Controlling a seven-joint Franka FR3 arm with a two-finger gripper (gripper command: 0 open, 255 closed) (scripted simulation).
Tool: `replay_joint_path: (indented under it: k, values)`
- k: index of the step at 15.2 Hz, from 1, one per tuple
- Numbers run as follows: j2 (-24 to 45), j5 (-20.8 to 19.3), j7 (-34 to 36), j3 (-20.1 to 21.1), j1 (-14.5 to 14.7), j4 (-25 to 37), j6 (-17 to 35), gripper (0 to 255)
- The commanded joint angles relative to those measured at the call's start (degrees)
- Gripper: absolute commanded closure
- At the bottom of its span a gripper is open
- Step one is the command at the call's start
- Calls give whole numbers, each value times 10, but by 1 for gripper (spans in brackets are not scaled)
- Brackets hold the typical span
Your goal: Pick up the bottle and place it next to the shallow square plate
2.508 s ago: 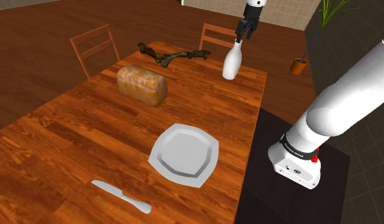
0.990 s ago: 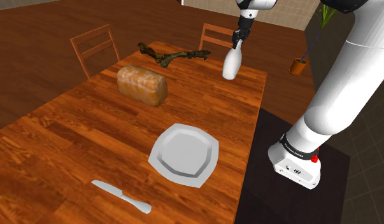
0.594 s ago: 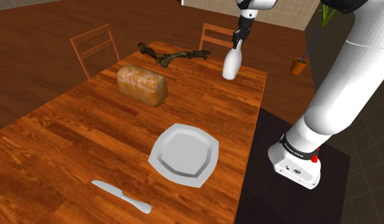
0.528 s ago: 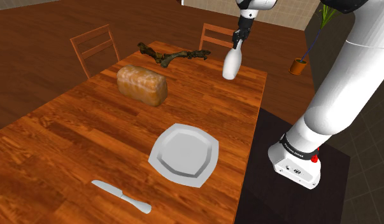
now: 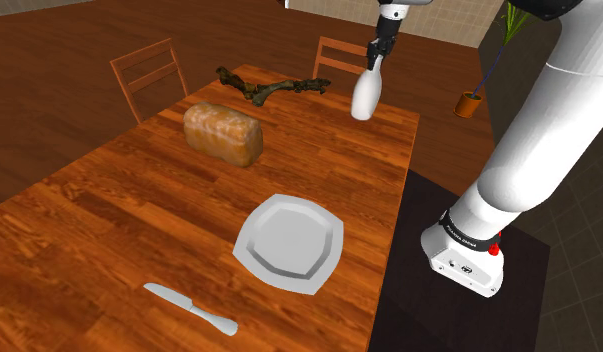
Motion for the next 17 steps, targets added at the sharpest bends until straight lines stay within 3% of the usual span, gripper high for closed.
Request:
replay_joint_path:
  k: [1, 12, 17]
  values:
    - [-6, -3, 3, 0, 1, 9, -14, 255]
    - [-19, -11, 9, -2, 1, 76, -93, 255]
    - [-119, -56, 78, 20, 38, -16, -92, 255]
